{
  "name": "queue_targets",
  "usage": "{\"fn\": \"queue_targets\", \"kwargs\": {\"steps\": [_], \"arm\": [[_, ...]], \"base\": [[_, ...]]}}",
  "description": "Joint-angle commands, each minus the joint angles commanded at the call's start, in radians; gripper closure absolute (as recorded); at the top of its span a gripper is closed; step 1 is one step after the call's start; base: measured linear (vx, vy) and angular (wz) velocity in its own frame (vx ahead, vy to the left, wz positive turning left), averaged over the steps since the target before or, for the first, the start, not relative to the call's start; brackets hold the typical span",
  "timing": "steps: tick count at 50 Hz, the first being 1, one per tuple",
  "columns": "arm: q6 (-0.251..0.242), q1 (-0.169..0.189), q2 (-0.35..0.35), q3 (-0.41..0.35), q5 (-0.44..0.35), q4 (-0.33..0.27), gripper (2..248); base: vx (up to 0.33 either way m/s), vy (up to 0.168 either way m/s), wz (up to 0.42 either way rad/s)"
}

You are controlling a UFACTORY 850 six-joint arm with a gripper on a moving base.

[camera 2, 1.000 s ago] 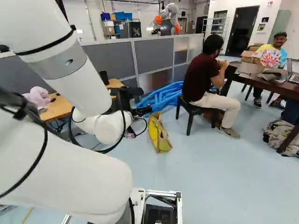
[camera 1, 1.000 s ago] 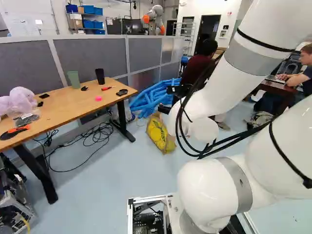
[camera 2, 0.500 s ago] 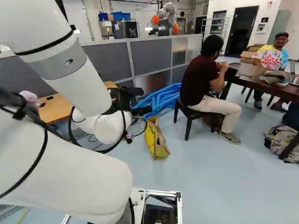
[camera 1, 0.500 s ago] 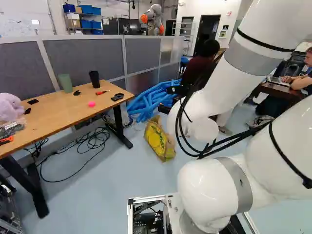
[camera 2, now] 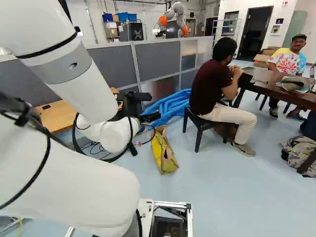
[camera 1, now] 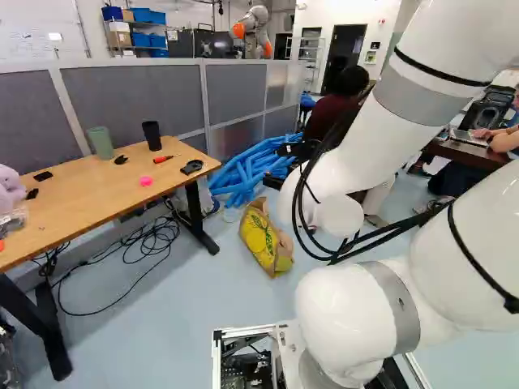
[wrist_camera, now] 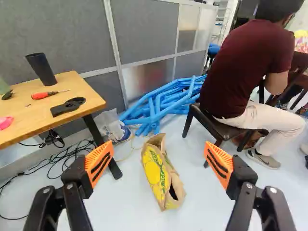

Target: Pick up the bag on the ground and place it on the table

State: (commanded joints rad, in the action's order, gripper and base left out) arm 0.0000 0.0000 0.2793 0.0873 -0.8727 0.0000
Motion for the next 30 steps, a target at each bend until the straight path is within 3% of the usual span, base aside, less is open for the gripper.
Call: {"fn": "queue_targets", "kwargs": {"steps": [30], "arm": [[0.0, 0.0, 0.0, 0.0, 0.0, 0.0, 3]], "base": [[0.112, 0.0, -0.007]]}}
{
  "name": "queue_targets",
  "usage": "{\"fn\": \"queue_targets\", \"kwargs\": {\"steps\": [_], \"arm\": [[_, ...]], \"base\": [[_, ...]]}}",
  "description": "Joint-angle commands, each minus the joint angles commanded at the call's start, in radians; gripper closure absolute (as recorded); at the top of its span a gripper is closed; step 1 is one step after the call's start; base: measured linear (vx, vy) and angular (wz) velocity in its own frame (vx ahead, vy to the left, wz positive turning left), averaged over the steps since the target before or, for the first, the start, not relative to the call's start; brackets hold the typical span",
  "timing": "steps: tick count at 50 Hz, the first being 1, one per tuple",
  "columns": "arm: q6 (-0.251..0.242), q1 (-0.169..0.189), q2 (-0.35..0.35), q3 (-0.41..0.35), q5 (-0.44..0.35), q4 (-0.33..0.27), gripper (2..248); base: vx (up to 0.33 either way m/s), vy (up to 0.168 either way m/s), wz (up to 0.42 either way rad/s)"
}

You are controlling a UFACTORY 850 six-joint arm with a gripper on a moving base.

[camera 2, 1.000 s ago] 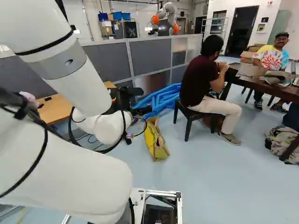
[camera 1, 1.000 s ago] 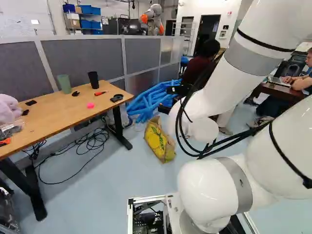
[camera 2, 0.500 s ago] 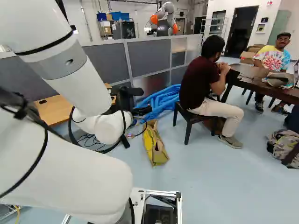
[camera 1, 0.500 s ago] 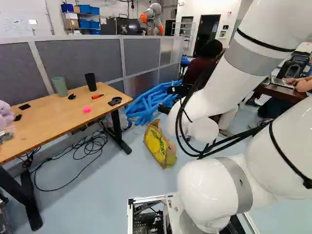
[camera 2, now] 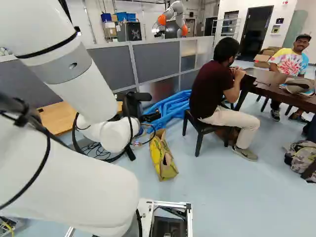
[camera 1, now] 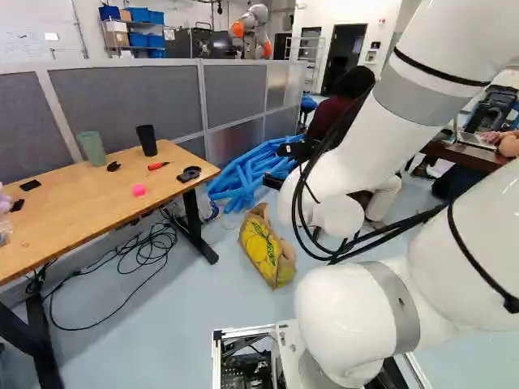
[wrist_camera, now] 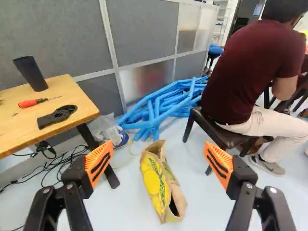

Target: Pick up the bag on the ground and place it on the table

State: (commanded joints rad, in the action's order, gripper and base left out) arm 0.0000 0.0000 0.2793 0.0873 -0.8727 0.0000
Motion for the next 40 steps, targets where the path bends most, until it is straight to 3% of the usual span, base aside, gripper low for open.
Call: {"fn": "queue_targets", "kwargs": {"steps": [40], "arm": [[0.0, 0.0, 0.0, 0.0, 0.0, 0.0, 3]], "base": [[0.11, -0.001, -0.007]]}}
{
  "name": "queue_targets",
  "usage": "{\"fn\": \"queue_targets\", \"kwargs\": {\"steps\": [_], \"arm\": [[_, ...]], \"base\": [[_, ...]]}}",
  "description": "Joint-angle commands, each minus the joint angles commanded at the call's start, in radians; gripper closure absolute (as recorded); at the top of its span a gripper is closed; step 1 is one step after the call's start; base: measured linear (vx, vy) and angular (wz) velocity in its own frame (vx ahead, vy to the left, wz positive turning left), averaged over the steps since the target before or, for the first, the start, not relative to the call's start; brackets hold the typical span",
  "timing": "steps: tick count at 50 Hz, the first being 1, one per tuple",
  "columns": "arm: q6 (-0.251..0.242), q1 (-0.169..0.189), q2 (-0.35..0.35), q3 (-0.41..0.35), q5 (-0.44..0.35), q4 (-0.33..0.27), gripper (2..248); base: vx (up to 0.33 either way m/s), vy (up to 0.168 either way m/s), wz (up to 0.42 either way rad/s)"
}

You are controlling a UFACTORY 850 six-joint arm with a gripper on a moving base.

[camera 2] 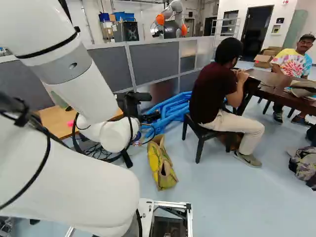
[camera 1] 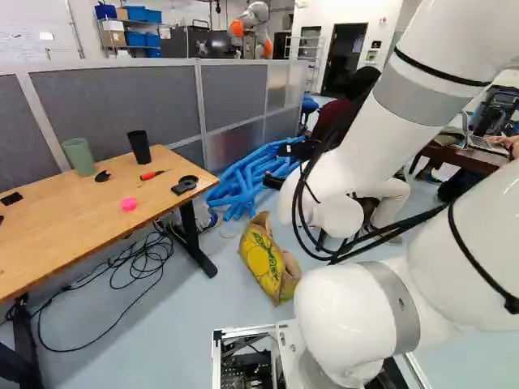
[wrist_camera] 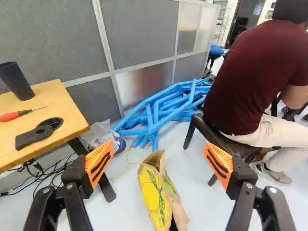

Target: Pick up the bag on the ground and place it on the table

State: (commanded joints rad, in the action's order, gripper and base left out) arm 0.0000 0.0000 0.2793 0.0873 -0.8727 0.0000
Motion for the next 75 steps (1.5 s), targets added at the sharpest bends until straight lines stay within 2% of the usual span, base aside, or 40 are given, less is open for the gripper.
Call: {"fn": "queue_targets", "kwargs": {"steps": [52, 67, 75], "arm": [[0.0, 0.0, 0.0, 0.0, 0.0, 0.0, 3], [0.0, 0.001, -0.021, 0.018, 0.0, 0.0, 3], [0.0, 0.005, -0.055, 0.047, 0.015, 0.0, 3]], "base": [[0.108, -0.002, -0.01], [0.013, 0.0, -0.003], [0.0, 0.0, 0.0]]}}
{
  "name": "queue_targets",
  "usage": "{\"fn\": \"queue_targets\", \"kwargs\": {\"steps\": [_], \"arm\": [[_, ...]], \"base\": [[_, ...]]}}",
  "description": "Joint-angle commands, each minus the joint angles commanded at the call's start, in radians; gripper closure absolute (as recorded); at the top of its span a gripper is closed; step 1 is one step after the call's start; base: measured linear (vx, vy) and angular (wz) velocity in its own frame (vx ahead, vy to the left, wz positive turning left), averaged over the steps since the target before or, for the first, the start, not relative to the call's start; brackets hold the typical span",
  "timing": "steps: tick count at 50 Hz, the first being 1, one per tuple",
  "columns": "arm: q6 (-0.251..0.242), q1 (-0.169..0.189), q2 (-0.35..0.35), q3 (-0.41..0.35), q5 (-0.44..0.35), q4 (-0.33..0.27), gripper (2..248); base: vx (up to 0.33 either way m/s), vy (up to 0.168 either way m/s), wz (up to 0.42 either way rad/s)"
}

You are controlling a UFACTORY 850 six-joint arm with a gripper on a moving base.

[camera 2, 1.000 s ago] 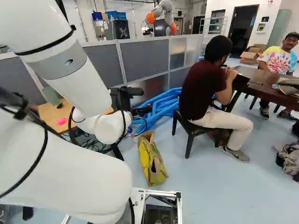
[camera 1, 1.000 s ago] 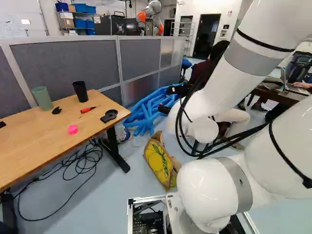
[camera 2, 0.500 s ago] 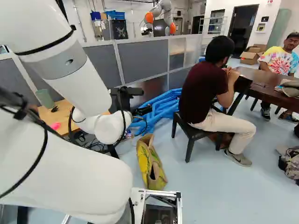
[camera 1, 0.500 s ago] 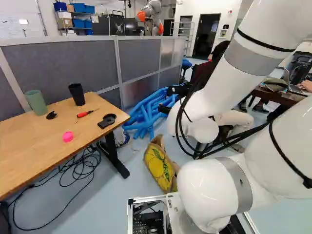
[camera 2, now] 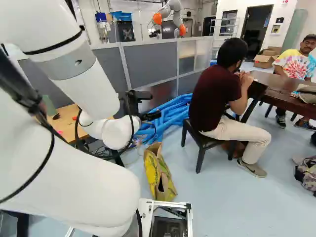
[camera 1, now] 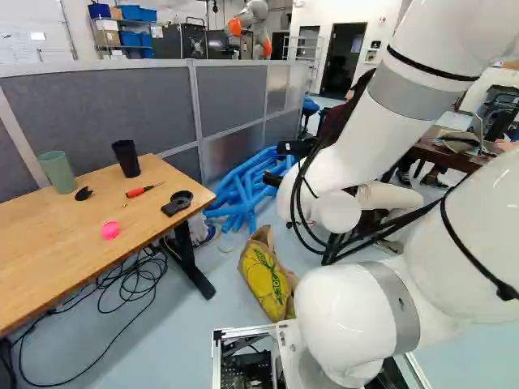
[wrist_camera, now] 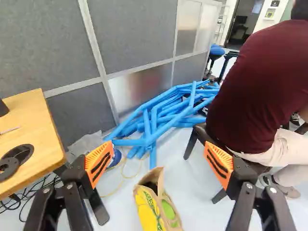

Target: Pick up the bag on the ground and place it on the table

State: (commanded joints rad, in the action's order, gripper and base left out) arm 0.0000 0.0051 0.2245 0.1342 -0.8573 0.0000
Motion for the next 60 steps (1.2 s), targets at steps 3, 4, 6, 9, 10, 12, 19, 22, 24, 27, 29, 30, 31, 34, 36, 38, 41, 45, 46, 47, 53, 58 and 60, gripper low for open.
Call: {"fn": "queue_targets", "kwargs": {"steps": [3, 4, 6, 9, 10, 12, 19, 22, 24, 27, 29, 30, 31, 34, 36, 38, 41, 45, 46, 47, 53, 58, 60], "arm": [[0.0, 0.002, -0.017, 0.015, 0.013, 0.0, 3], [0.0, 0.002, -0.025, 0.022, 0.019, 0.0, 3], [0.0, 0.003, -0.035, 0.031, 0.027, 0.0, 3], [0.0, 0.005, -0.053, 0.047, 0.042, 0.0, 3], [0.0, 0.005, -0.059, 0.053, 0.047, 0.0, 3], [0.0, 0.006, -0.071, 0.064, 0.058, 0.001, 3], [0.0, 0.01, -0.112, 0.102, 0.095, 0.007, 3], [0.0, 0.012, -0.129, 0.118, 0.111, 0.01, 3], [0.0, 0.013, -0.141, 0.129, 0.121, 0.012, 3], [0.0, 0.014, -0.157, 0.145, 0.137, 0.016, 3], [0.0, 0.015, -0.168, 0.156, 0.148, 0.018, 3], [0.0, 0.016, -0.174, 0.162, 0.153, 0.02, 3], [0.0, 0.016, -0.179, 0.167, 0.158, 0.021, 3], [0.0, 0.018, -0.196, 0.183, 0.174, 0.025, 3], [0.0, 0.018, -0.206, 0.194, 0.185, 0.028, 3], [0.0, 0.019, -0.217, 0.204, 0.196, 0.031, 3], [0.0, 0.019, -0.233, 0.221, 0.212, 0.035, 3], [0.0, 0.019, -0.253, 0.242, 0.233, 0.042, 3], [0.0, 0.018, -0.26, 0.248, 0.24, 0.044, 3], [0.0, 0.018, -0.263, 0.252, 0.243, 0.045, 3], [0.0, 0.018, -0.293, 0.284, 0.275, 0.055, 3], [0.0, 0.018, -0.317, 0.31, 0.302, 0.064, 3], [0.0, 0.017, -0.327, 0.321, 0.313, 0.068, 3]], "base": [[0.0, 0.0, 0.0], [0.0, 0.0, 0.0], [0.0, 0.0, 0.0], [0.0, 0.0, 0.0], [0.0, 0.0, 0.0], [0.0, 0.0, 0.0], [0.0, 0.0, 0.0], [0.0, 0.0, 0.0], [0.0, 0.0, 0.0], [0.0, 0.0, 0.0], [0.0, 0.0, 0.0], [0.0, 0.0, 0.0], [0.0, 0.0, 0.0], [0.0, 0.0, 0.0], [0.0, 0.0, 0.0], [0.0, 0.0, 0.0], [0.0, 0.0, 0.0], [0.0, 0.0, 0.0], [0.0, 0.0, 0.0], [0.0, 0.0, 0.0], [0.0, 0.0, 0.0], [0.0, 0.0, 0.0], [0.0, 0.0, 0.0]]}}
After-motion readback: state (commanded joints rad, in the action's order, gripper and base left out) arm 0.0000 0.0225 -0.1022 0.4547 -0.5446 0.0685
